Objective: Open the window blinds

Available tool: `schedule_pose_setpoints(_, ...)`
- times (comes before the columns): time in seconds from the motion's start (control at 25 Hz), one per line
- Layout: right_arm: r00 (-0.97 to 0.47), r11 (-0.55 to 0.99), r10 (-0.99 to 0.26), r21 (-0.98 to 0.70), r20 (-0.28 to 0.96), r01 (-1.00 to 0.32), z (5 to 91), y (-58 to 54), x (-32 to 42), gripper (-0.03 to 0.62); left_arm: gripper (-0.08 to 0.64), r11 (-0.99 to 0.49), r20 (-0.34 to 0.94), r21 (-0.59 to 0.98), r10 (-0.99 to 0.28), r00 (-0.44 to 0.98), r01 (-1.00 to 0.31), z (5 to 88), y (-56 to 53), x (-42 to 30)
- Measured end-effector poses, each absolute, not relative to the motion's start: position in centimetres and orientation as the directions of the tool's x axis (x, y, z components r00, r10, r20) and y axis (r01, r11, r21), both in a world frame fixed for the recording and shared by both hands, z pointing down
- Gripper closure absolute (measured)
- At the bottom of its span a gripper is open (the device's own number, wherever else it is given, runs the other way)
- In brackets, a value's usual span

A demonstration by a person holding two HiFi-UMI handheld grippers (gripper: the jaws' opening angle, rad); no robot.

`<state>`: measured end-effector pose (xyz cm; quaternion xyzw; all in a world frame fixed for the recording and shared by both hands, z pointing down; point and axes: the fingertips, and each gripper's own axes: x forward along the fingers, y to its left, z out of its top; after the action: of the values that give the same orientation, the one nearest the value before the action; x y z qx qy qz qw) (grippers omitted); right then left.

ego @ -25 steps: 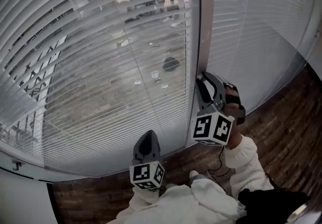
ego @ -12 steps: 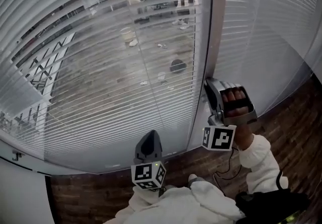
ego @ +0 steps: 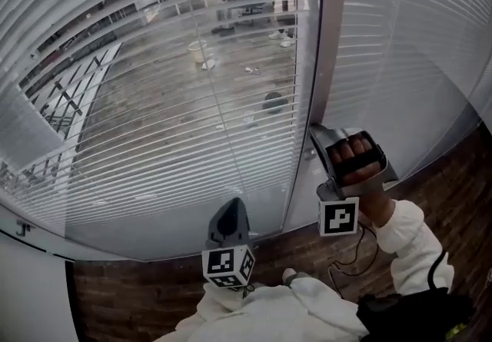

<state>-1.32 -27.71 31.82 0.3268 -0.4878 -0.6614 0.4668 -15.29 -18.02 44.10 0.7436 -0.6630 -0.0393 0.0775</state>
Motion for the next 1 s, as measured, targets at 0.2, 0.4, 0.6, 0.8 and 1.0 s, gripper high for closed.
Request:
schedule_pose_setpoints(0.2,-0.38,-0.167,-0.925,0.883,0.014,0.44,32.3,-27.4,-1.2,0.463,0.561,-0.114,0.044,0.157,-0.992,0.122,-0.981,44.4,-18.1,-14.3)
schedule_pose_setpoints(0.4,-0.399,-0.216,-0.916,0.806,0.028,0.552,33.2,-25.3,-1.5,0.463,0.561,-0.11,0.048,0.157,-0.992,0.119,-0.981,45.0,-16.1,-14.6)
schedule_pose_setpoints(0.6,-0.422,-0.223,-0.906,0.829,0.017,0.513,33.3,-25.7,-1.4,0.462,0.561,-0.088,0.044,0.147,-0.995,0.095,-0.985,45.0,-16.4,-14.7)
schedule_pose_setpoints(0.8,-0.435,-0.195,-0.899,0.938,-0.054,0.287,32.2,-27.5,-1.1,0.462,0.561,-0.058,0.04,0.141,-0.997,0.064,-0.988,44.0,-17.8,-15.3)
schedule_pose_setpoints(1.0,-0.413,-0.086,-0.9,0.987,-0.137,-0.139,31.2,-27.6,-0.9,0.462,0.561,-0.053,0.019,0.145,-0.998,0.057,-0.988,43.2,-18.1,-15.8)
